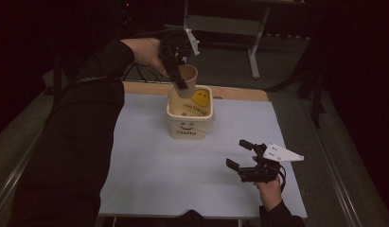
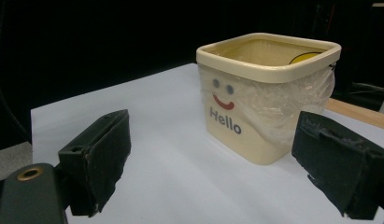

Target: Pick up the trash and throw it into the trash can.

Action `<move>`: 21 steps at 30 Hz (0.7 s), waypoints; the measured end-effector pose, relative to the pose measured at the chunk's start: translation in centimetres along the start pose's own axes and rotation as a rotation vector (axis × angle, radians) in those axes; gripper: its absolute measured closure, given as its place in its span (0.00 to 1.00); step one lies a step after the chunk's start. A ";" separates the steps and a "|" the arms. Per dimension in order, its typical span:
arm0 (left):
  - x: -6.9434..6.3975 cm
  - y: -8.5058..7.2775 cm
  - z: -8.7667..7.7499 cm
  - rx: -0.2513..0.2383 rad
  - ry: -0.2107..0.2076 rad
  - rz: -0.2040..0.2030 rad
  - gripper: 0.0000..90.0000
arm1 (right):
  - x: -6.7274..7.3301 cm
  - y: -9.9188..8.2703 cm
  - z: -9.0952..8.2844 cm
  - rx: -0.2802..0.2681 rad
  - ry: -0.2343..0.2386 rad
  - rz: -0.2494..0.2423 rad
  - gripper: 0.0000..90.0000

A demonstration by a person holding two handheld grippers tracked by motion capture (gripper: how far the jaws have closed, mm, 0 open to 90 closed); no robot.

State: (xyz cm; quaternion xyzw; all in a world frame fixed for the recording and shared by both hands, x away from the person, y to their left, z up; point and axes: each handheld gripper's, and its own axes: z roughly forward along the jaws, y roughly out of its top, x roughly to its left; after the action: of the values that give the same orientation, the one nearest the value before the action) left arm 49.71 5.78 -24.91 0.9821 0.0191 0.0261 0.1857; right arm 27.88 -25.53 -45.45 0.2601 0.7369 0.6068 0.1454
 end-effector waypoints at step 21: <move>2.1 -0.4 2.0 -0.027 0.060 -0.045 0.01 | 0.2 0.0 0.0 0.001 0.012 -0.002 0.13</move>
State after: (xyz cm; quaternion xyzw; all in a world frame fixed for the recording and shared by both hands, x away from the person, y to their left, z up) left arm 51.94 5.58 -26.79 0.9776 0.0462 0.0516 0.1988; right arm 27.76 -25.42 -45.39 0.2555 0.7382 0.6080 0.1416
